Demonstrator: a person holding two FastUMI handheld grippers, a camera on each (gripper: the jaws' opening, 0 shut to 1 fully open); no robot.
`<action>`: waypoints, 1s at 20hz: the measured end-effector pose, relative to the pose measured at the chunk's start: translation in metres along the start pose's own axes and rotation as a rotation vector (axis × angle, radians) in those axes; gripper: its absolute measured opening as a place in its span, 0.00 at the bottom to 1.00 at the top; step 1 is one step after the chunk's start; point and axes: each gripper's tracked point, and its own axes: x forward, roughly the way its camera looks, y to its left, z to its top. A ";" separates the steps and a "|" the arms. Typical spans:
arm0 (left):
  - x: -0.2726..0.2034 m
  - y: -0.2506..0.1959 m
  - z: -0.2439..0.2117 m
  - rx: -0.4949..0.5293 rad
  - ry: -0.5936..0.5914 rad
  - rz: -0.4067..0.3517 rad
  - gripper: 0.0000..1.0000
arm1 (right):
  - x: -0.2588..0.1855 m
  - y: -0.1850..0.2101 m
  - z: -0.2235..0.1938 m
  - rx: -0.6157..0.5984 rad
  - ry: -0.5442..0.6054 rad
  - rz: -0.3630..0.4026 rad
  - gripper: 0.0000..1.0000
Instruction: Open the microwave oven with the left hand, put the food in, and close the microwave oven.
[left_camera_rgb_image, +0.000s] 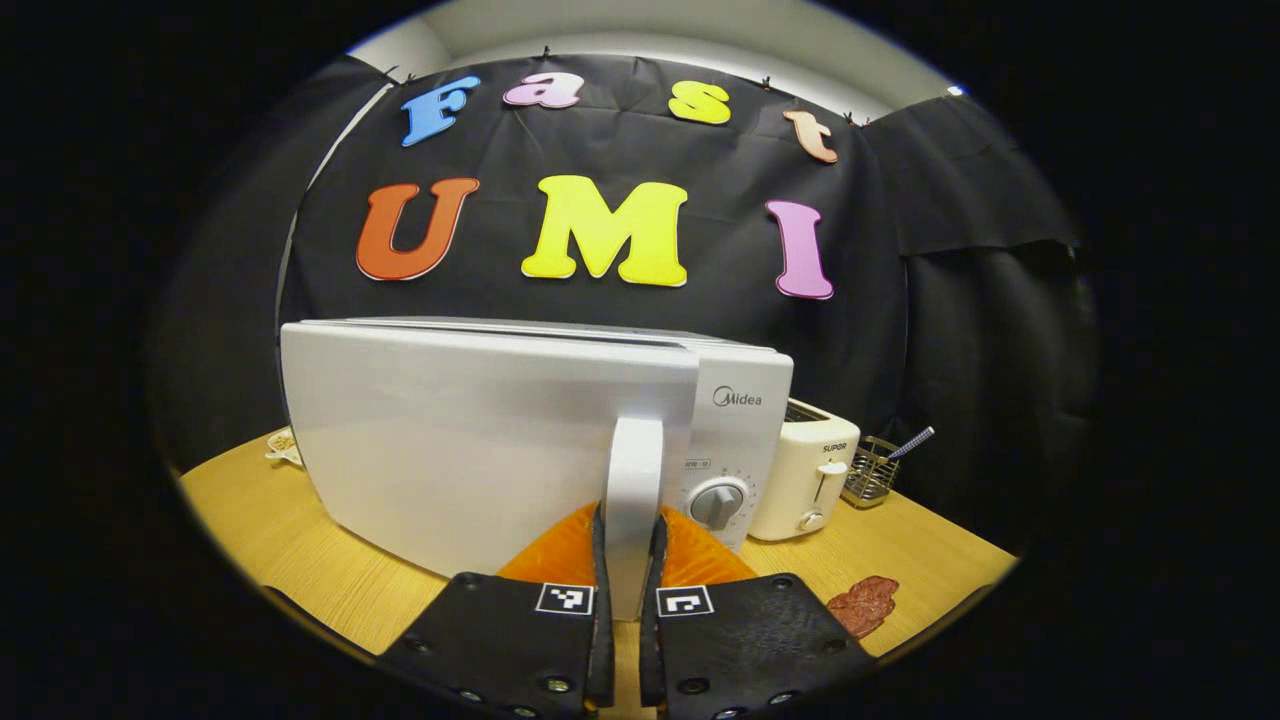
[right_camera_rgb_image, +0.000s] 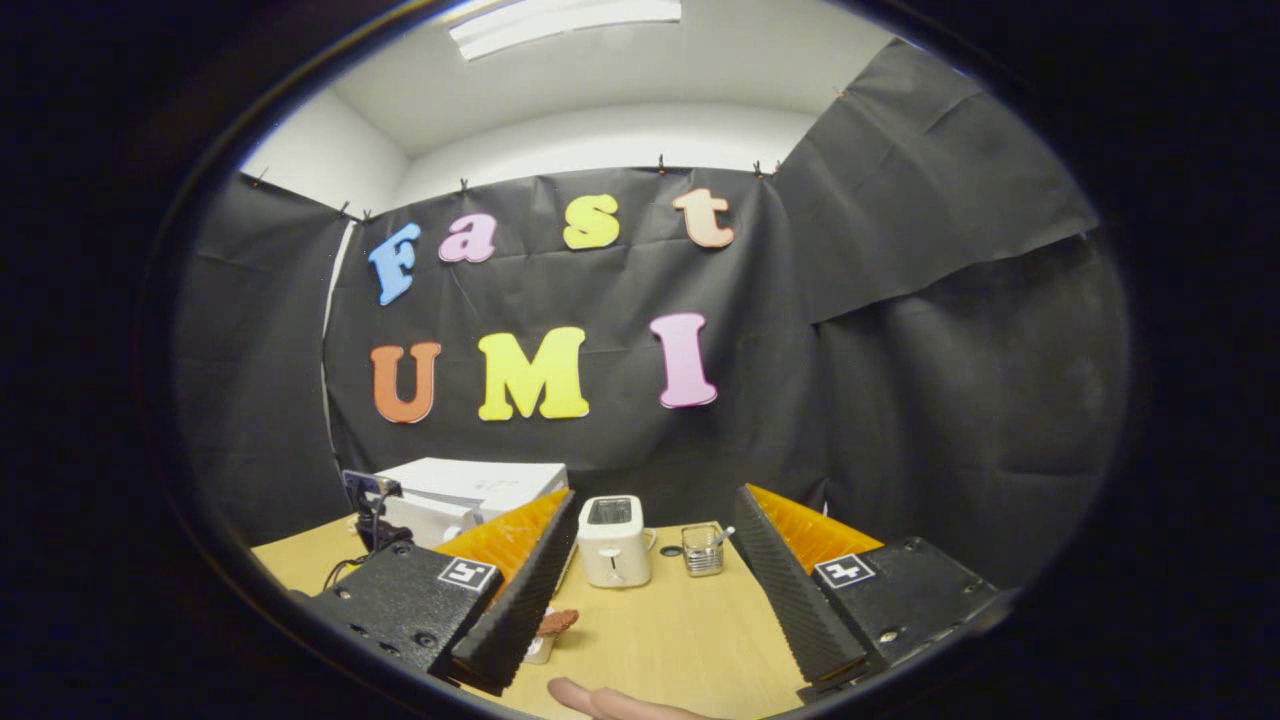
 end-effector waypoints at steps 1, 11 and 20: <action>-0.012 0.003 0.000 0.017 -0.009 -0.001 0.08 | -0.001 -0.001 -0.002 0.006 0.004 -0.003 0.89; -0.131 0.071 -0.009 0.015 -0.042 0.035 0.10 | -0.033 0.030 -0.007 -0.005 -0.003 0.016 1.00; -0.223 0.171 -0.015 -0.045 -0.044 0.115 0.26 | -0.035 0.089 -0.034 -0.037 0.040 0.113 0.90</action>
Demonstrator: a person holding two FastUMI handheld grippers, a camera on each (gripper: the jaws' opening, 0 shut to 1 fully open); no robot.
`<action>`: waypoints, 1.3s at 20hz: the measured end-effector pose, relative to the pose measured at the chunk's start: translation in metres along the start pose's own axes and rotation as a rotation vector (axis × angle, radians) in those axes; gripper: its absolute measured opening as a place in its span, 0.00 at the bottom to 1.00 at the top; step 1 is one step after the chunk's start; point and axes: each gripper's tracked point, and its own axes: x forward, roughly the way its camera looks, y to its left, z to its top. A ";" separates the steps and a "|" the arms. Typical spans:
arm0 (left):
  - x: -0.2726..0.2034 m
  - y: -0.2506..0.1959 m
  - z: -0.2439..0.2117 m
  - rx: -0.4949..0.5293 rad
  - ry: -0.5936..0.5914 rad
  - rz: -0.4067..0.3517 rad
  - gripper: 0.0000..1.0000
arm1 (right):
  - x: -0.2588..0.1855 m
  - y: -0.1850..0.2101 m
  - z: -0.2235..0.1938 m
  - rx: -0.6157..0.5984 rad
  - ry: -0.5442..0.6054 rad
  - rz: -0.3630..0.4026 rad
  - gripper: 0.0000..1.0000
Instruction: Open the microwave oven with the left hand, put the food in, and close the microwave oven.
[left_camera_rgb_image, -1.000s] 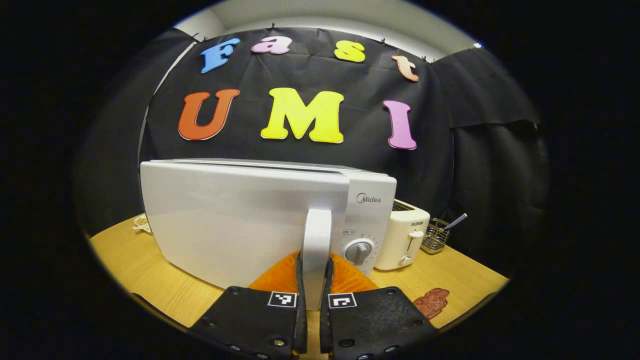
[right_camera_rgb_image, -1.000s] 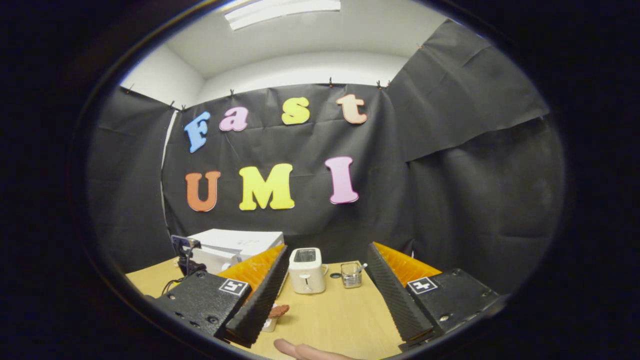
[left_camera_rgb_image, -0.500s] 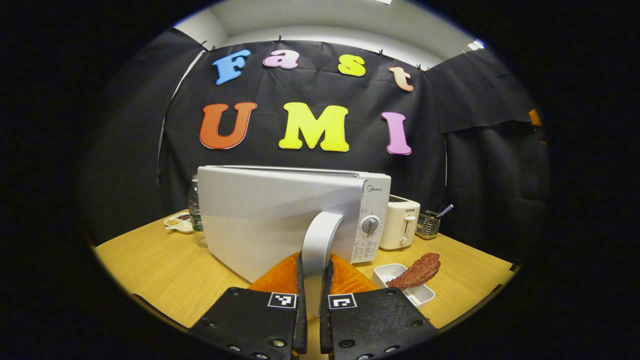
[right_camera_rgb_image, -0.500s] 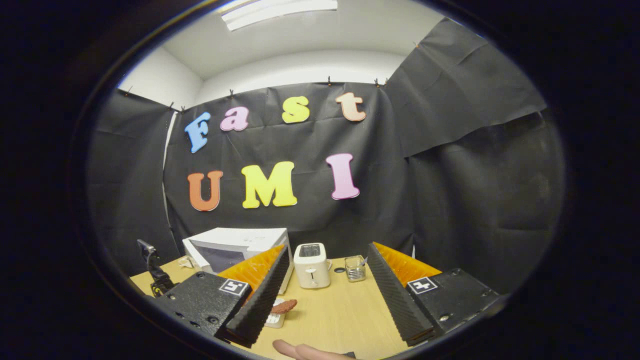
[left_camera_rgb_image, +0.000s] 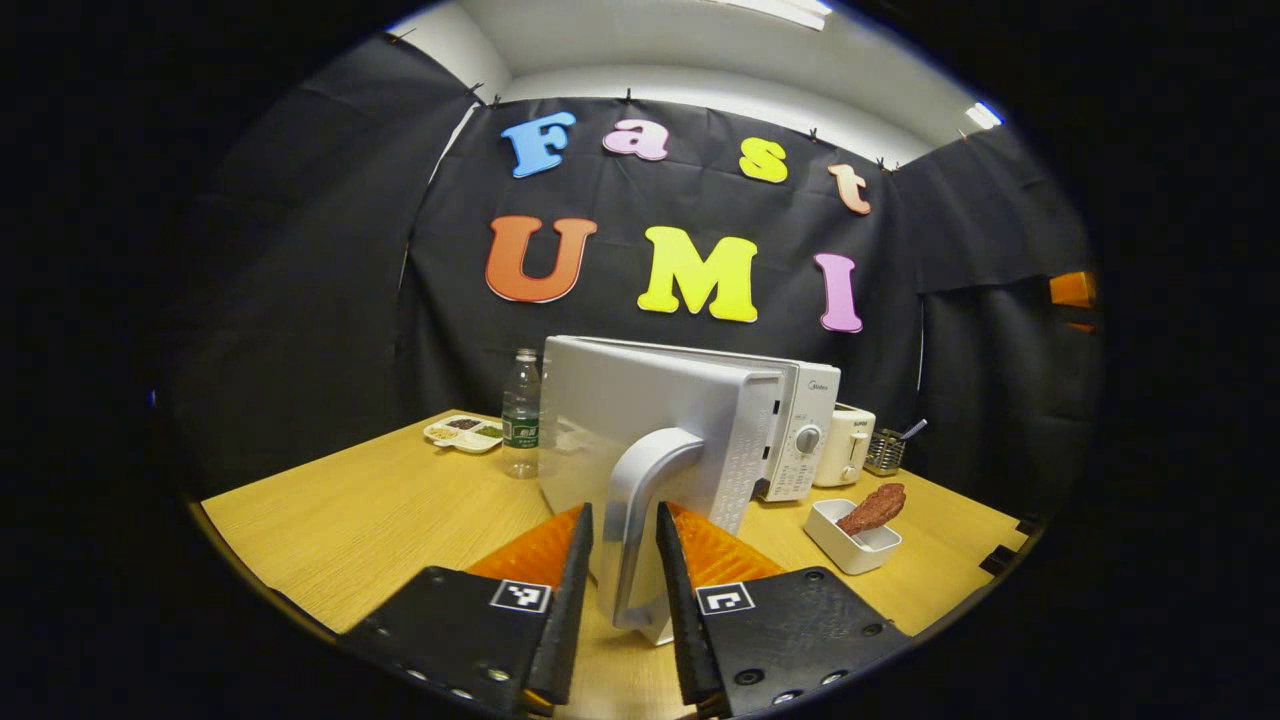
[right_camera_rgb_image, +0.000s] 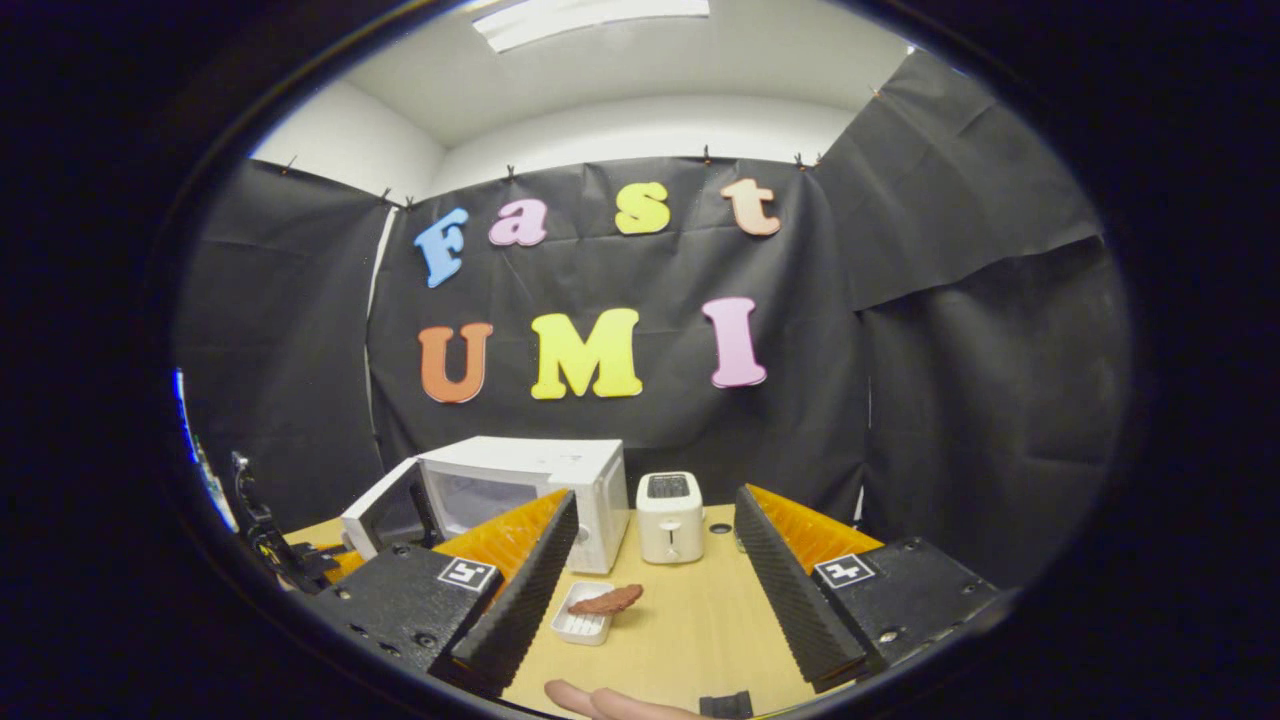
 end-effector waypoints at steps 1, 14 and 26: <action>-0.009 0.014 0.001 0.012 0.012 0.015 0.36 | 0.003 0.004 -0.004 0.000 0.009 0.005 0.90; -0.060 0.108 -0.001 -0.089 0.052 0.127 0.94 | 0.037 0.034 -0.048 0.004 0.127 0.044 1.00; -0.103 0.034 0.106 0.011 -0.070 0.094 0.94 | 0.115 0.040 -0.101 -0.061 0.389 0.171 1.00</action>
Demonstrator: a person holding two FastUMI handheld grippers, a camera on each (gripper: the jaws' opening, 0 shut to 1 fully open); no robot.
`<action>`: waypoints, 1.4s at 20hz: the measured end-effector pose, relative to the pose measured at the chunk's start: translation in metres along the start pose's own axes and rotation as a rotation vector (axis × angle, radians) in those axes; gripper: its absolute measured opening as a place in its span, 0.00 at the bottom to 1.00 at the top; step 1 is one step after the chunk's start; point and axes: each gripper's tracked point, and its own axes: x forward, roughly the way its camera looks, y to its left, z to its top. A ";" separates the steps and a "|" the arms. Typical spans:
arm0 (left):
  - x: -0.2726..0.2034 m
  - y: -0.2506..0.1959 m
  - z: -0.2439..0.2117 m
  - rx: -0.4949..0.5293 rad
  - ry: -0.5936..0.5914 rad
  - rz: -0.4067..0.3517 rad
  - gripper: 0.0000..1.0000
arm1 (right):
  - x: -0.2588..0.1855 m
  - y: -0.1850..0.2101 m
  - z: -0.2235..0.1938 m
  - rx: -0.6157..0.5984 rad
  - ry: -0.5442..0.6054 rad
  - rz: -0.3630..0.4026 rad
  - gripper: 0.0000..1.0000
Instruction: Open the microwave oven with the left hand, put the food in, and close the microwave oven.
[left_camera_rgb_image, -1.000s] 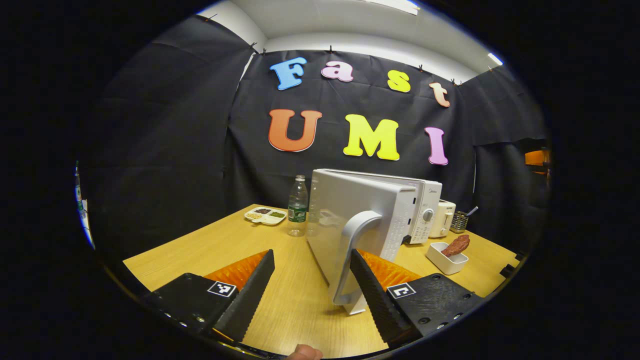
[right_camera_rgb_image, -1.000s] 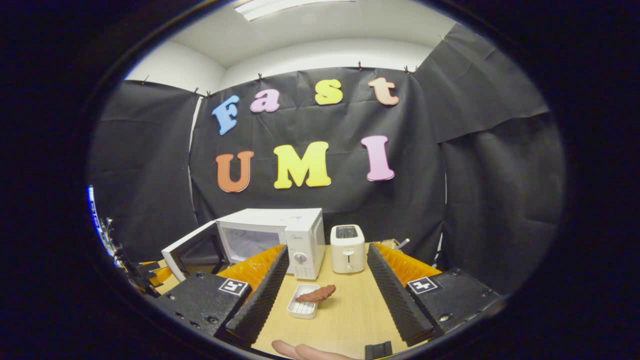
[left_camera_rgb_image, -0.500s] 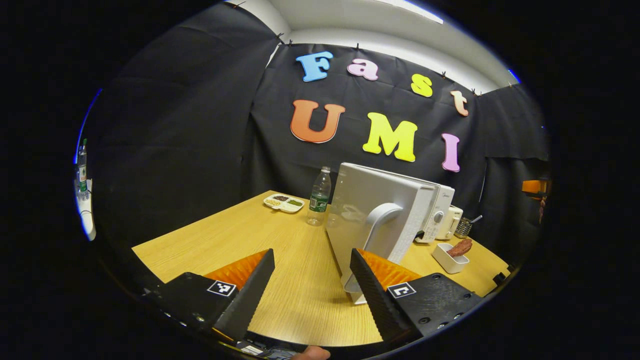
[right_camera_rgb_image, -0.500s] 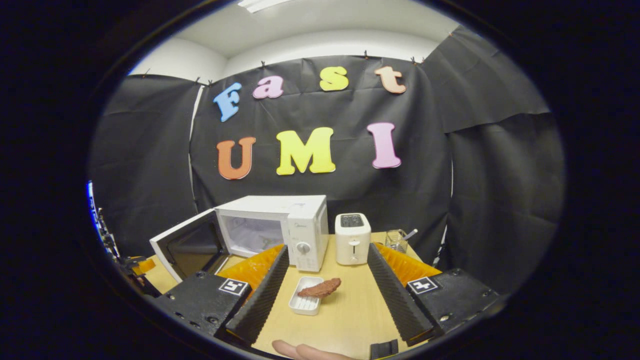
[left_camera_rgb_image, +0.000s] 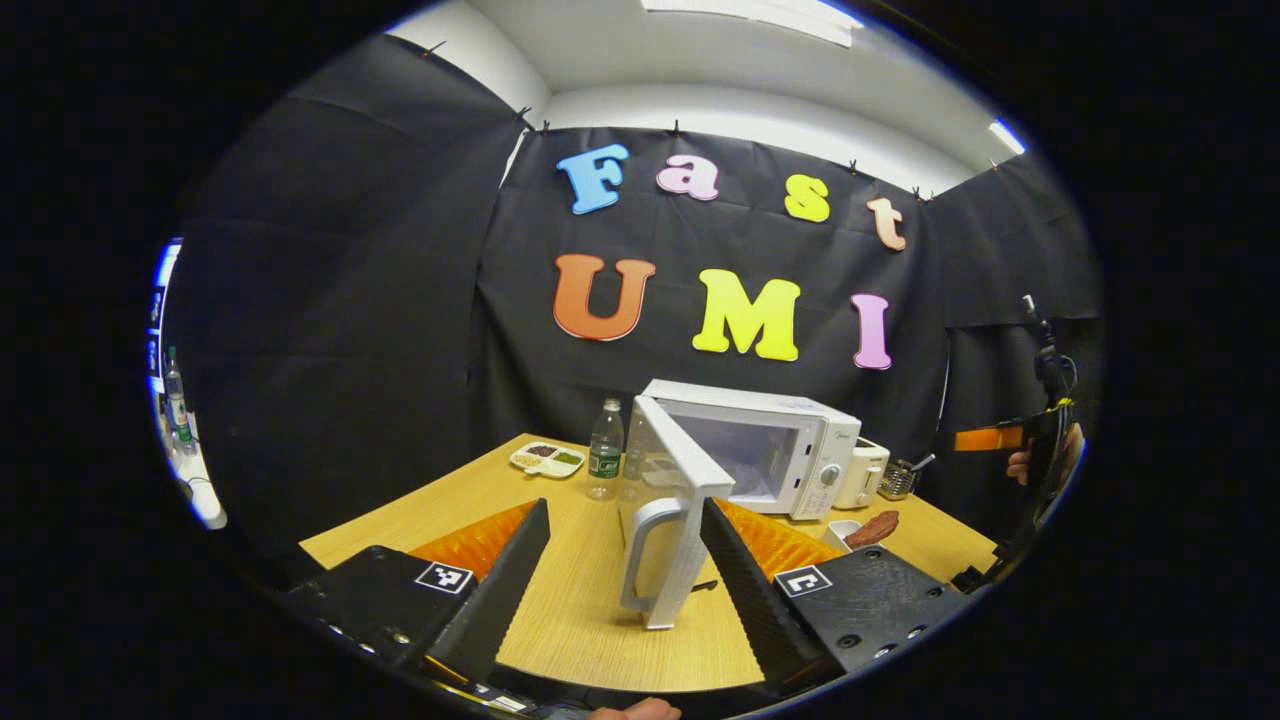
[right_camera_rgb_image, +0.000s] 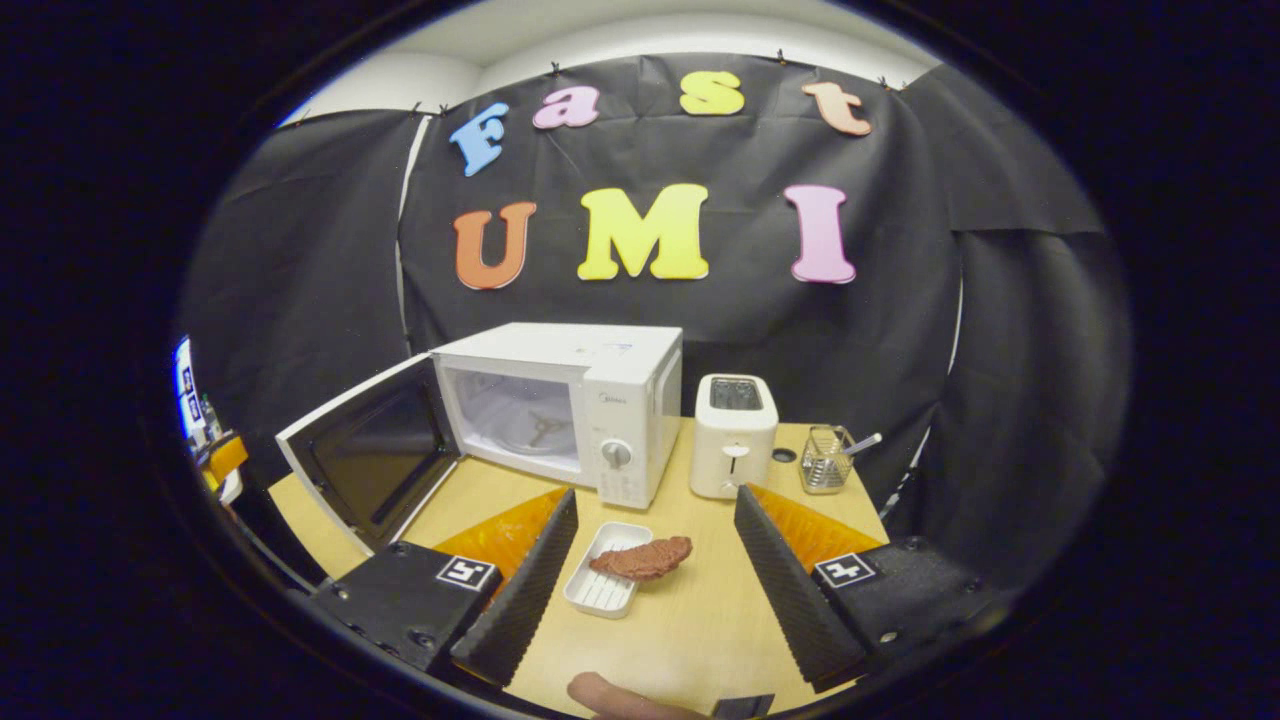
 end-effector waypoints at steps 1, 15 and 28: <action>0.001 -0.010 0.007 0.013 -0.005 -0.010 0.94 | 0.010 0.000 -0.004 0.008 0.036 0.022 1.00; 0.055 -0.087 0.067 0.050 -0.069 -0.051 0.94 | 0.122 -0.037 -0.104 0.307 0.521 0.360 0.94; 0.074 -0.134 0.060 0.133 -0.048 -0.083 0.94 | 0.145 -0.010 -0.136 0.707 0.684 0.639 0.17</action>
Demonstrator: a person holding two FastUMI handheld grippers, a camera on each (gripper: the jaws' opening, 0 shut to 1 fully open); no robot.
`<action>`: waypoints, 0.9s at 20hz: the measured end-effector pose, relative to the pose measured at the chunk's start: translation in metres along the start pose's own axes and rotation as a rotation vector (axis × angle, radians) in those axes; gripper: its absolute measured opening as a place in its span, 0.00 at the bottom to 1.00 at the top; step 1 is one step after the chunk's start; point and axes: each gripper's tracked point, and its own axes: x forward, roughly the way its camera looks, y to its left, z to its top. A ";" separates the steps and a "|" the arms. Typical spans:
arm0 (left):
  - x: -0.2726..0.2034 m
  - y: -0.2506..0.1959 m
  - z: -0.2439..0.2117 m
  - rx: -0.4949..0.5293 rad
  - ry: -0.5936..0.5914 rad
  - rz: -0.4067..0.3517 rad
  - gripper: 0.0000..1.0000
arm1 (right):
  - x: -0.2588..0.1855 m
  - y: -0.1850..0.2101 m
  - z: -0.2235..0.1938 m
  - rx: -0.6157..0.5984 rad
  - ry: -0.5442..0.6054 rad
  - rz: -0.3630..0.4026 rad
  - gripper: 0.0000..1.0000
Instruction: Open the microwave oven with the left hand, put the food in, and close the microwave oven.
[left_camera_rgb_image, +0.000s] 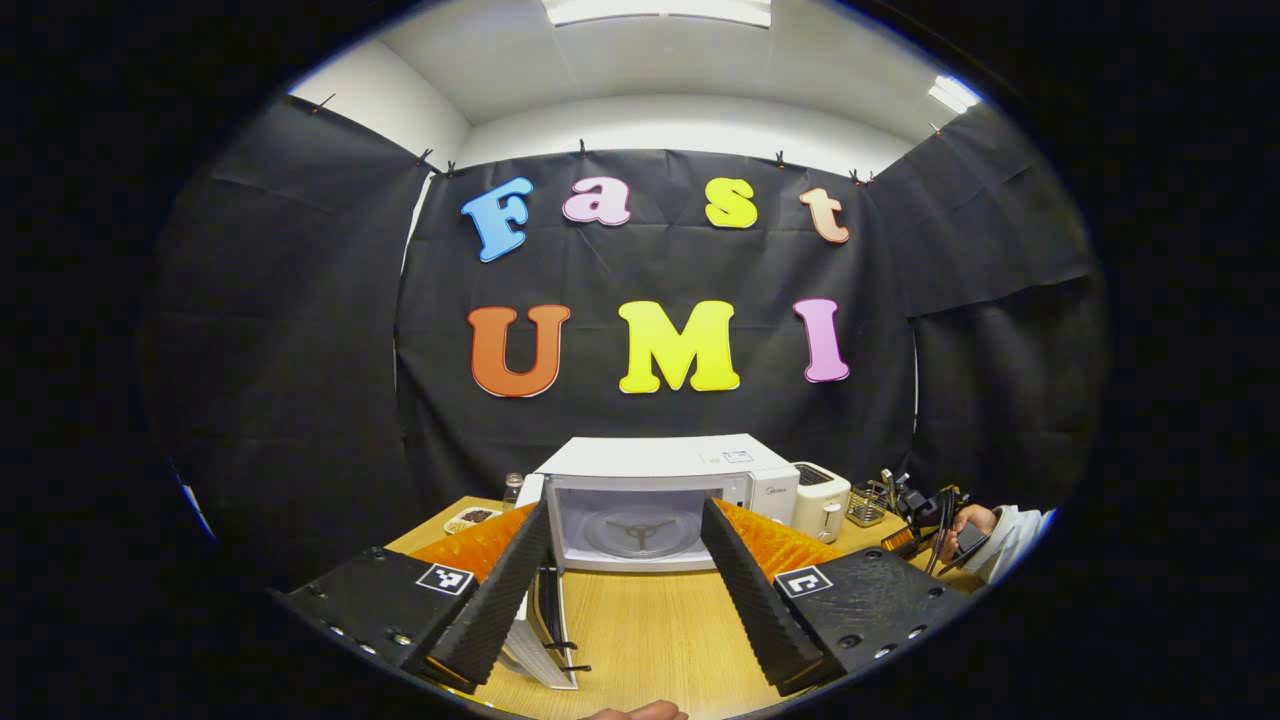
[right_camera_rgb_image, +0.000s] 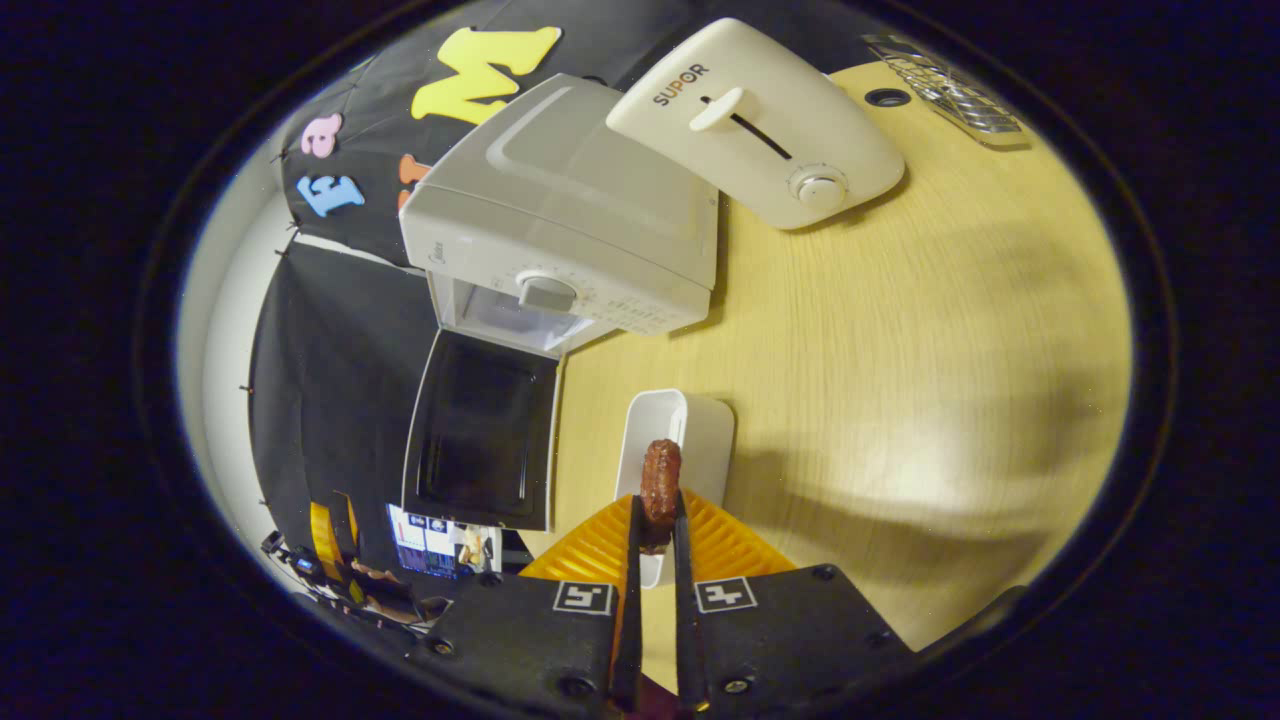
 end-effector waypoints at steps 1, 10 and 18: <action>-0.001 0.000 0.001 0.007 -0.007 0.001 0.94 | -0.002 0.002 -0.002 -0.011 -0.008 -0.005 0.16; -0.007 0.002 -0.006 -0.032 -0.006 -0.044 0.95 | -0.030 0.041 -0.028 -0.096 -0.119 -0.039 0.14; -0.020 0.016 0.006 -0.034 -0.016 -0.059 0.95 | 0.007 0.116 -0.055 -0.135 -0.274 0.040 0.14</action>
